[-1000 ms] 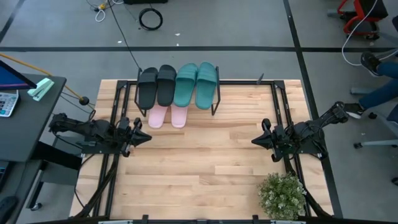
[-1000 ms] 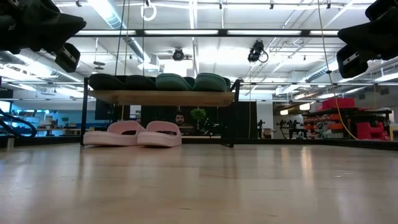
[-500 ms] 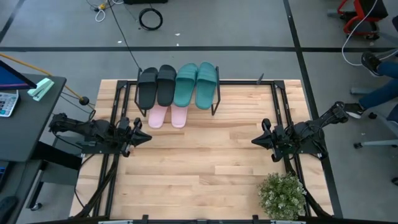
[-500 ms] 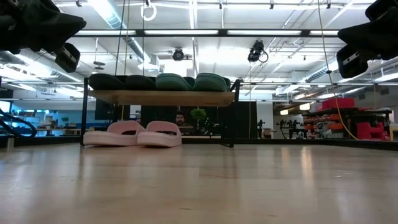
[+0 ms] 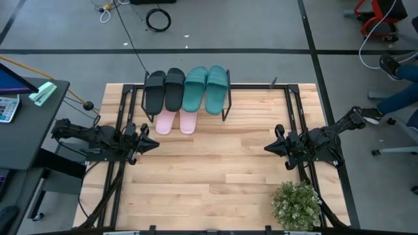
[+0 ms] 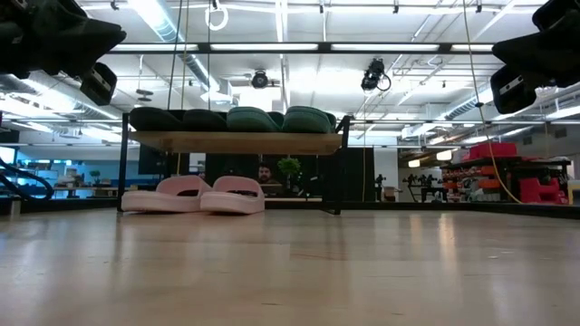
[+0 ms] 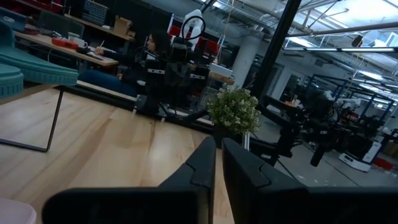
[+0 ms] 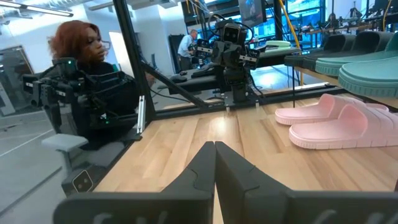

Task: Pick and place slides into the shelf
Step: Return to Home Position

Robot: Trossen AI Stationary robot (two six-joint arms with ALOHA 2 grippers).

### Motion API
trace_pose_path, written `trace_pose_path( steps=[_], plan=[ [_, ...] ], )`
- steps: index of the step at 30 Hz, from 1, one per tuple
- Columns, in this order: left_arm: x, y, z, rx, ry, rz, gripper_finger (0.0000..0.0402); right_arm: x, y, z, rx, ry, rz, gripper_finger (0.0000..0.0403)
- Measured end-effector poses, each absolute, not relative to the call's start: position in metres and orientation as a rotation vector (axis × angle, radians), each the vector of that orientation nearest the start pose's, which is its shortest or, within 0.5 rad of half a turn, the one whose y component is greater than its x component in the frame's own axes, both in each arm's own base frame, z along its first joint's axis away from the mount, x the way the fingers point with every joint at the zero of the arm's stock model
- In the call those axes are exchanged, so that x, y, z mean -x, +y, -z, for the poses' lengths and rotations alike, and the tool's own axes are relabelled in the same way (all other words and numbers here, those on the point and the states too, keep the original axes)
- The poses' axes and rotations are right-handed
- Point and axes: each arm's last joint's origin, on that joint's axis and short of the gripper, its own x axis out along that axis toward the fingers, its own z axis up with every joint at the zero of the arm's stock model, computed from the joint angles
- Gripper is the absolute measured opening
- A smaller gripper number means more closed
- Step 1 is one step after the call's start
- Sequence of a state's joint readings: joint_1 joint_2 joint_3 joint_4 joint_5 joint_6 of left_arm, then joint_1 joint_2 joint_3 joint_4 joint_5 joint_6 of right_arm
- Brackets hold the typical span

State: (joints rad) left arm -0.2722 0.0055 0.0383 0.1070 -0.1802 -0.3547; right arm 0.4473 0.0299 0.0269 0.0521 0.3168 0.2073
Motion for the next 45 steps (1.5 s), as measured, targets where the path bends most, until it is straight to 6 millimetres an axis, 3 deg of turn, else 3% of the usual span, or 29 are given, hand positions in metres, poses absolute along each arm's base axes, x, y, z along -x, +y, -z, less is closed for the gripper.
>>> trace_pose_path(
  steps=[45],
  plan=[
    [-0.0921,-0.0203,-0.1864,0.385,-0.119,0.115,0.0031,-0.0909,0.0336,-0.1753,-0.225,-0.031,-0.135,0.0014]
  ],
)
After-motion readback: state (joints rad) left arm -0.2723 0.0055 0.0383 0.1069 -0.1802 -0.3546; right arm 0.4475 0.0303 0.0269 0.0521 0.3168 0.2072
